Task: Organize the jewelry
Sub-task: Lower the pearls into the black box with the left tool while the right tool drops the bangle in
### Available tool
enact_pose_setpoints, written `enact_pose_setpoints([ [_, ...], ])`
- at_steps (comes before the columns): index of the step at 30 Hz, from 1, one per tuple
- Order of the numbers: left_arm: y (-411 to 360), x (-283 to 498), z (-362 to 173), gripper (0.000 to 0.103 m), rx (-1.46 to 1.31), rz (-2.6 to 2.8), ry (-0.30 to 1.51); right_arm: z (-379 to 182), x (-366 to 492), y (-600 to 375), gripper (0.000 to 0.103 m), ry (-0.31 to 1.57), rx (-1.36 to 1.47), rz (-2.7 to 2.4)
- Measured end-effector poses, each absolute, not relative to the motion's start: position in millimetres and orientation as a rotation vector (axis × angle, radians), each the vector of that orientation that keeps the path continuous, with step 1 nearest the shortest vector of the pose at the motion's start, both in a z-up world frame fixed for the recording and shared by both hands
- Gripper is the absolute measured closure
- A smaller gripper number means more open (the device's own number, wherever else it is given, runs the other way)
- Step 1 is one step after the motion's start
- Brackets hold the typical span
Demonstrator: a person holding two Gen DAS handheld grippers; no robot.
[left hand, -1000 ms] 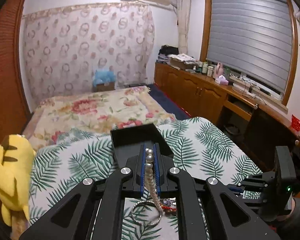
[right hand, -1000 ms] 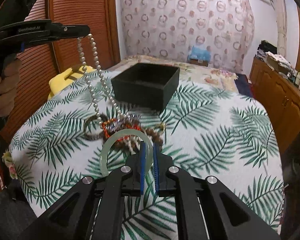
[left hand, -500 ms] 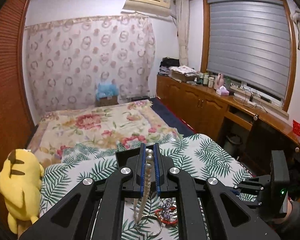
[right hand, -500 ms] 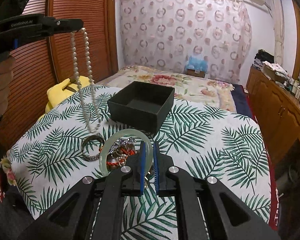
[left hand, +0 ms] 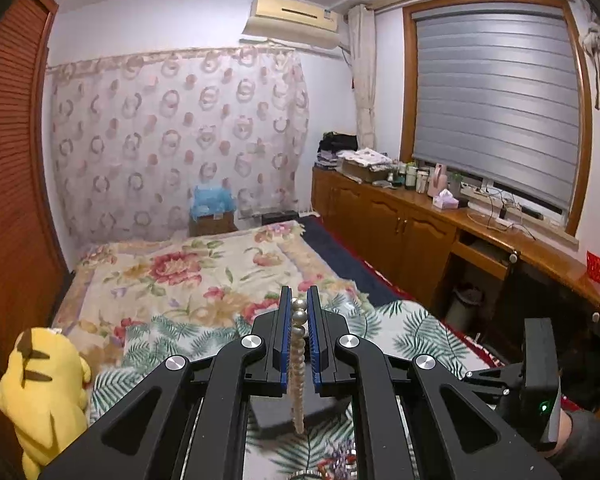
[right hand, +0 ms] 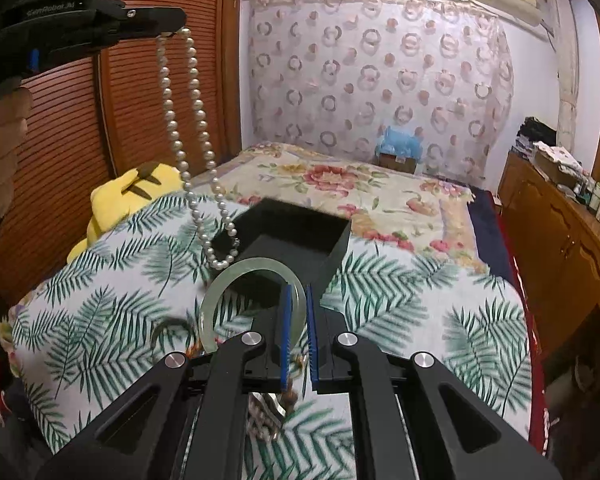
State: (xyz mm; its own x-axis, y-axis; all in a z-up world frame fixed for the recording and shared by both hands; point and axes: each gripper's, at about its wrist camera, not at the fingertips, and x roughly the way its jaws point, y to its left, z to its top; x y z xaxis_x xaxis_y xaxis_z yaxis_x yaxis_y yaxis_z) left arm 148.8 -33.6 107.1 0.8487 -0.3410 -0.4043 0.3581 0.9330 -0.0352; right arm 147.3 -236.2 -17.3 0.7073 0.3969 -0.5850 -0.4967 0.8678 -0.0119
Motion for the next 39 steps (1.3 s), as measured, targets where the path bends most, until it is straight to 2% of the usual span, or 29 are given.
enact_pose_setpoints([
  [8,-43,184,106,0.096,0.052,-0.373,0.433,-1,183,-229,0.095,0.580,-0.179,0.513],
  [22,-26,242,5,0.096,0.004,-0.344,0.632,-26,248,-203,0.095,0.619,-0.200,0.553],
  [27,-20,246,-15,0.081,0.013,-0.310,0.660,-49,264,-190,0.095,0.664,-0.223,0.572],
  [29,-17,244,-18,0.068,0.021,-0.283,0.661,-57,267,-185,0.095,0.680,-0.229,0.582],
  [33,-8,239,-28,0.055,0.025,-0.244,0.673,-66,266,-178,0.094,0.693,-0.243,0.597],
  [35,-6,237,-31,0.037,0.040,-0.221,0.668,-67,265,-175,0.094,0.694,-0.250,0.610],
  [37,-5,232,-34,0.025,0.057,-0.193,0.658,-70,263,-171,0.094,0.699,-0.257,0.616],
  [39,-5,230,-35,0.023,0.063,-0.189,0.657,-71,261,-168,0.094,0.698,-0.263,0.623],
])
